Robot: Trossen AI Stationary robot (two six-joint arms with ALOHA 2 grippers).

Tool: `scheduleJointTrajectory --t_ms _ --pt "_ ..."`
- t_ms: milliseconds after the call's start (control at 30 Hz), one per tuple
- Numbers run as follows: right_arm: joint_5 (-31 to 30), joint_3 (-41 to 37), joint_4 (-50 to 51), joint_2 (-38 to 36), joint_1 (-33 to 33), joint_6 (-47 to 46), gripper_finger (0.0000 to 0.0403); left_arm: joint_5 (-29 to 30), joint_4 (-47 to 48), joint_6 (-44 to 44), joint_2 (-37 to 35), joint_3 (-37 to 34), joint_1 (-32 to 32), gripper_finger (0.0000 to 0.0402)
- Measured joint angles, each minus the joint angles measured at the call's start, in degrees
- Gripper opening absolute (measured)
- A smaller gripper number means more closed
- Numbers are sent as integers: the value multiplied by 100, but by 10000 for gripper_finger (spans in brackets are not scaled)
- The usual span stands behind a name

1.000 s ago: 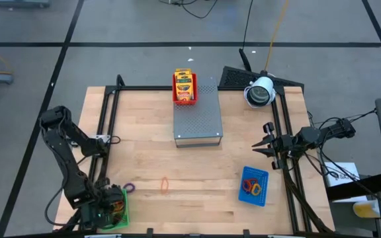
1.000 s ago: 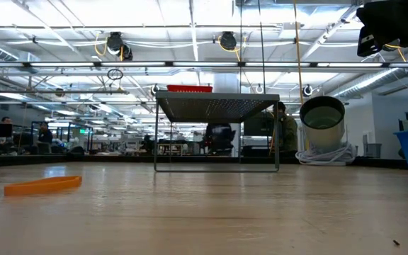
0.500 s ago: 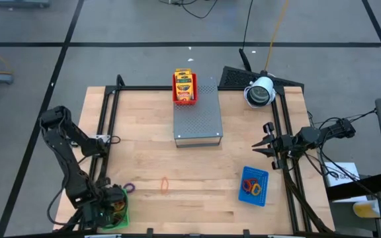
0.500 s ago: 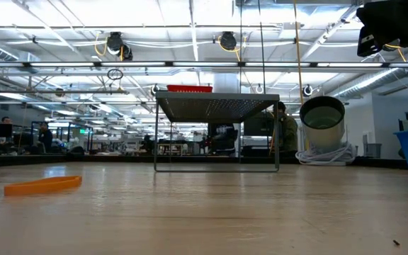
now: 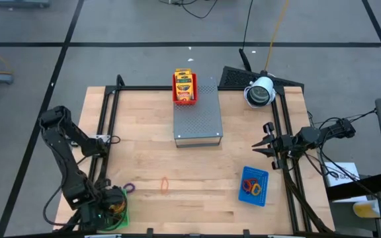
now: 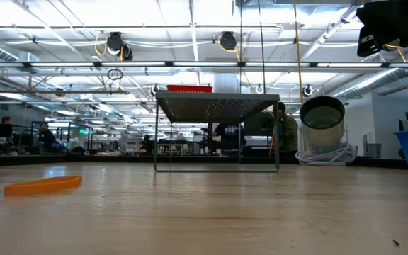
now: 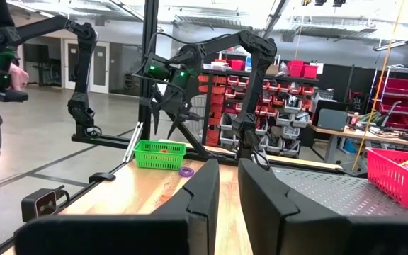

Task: Pick & Place Office Desk Supplies
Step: Put the orange rubber band into the green bin

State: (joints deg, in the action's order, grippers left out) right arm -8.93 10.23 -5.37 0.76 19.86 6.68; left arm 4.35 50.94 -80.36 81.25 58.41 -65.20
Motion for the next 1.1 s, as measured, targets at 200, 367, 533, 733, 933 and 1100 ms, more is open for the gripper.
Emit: scheduleJointTrajectory --t_ms 200,367,533,733,933,1100 --pt "0 1 0 0 2 0 45 47 -65 374 0 0 396 189" --pt "0 0 0 1 1 0 45 -139 -390 1028 0 0 891 189" --pt "0 1 0 1 2 0 45 -248 -792 1947 0 0 1409 189" --pt "0 0 0 1 0 0 45 -583 -912 2074 219 118 2311 189" --pt "0 1 0 0 0 2 45 -506 -599 1956 1141 1154 3220 189" --pt "0 1 0 -1 0 0 45 -282 546 1505 2140 2456 3653 189"
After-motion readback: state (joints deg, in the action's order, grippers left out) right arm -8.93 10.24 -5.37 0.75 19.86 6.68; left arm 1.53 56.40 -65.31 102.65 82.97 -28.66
